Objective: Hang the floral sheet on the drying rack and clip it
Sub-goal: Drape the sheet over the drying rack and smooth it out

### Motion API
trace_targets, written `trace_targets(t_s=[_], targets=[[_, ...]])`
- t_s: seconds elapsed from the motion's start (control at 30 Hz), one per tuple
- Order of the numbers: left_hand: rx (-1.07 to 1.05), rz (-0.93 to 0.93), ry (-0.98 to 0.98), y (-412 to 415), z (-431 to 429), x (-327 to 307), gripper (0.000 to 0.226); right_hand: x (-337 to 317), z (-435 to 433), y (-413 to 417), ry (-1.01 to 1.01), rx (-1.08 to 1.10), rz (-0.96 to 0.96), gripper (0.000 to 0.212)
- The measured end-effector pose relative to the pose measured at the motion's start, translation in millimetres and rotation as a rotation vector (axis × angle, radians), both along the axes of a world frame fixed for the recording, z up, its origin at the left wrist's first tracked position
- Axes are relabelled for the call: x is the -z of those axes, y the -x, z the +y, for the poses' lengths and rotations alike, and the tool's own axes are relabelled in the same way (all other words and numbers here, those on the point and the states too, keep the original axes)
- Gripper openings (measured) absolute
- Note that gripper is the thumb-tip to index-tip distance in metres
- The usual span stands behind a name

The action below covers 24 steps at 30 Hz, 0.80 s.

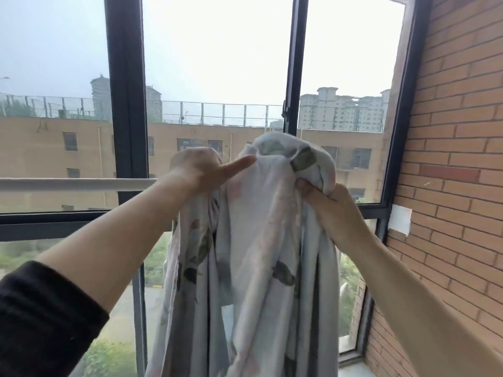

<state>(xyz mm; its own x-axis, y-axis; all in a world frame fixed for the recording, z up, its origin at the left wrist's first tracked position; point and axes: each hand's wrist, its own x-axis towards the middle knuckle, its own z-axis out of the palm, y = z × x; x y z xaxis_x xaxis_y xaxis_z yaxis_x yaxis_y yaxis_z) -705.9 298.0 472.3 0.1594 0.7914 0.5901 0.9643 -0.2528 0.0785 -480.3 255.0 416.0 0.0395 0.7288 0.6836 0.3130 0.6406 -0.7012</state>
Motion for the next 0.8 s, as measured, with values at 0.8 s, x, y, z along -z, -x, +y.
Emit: trace_targets(t_s=[0.8], targets=[[-0.007, 0.040, -0.162, -4.1, 8.9, 3.5, 0.072, -38.8, 117.7, 10.8, -0.120, 0.148, -0.748, 0.080]])
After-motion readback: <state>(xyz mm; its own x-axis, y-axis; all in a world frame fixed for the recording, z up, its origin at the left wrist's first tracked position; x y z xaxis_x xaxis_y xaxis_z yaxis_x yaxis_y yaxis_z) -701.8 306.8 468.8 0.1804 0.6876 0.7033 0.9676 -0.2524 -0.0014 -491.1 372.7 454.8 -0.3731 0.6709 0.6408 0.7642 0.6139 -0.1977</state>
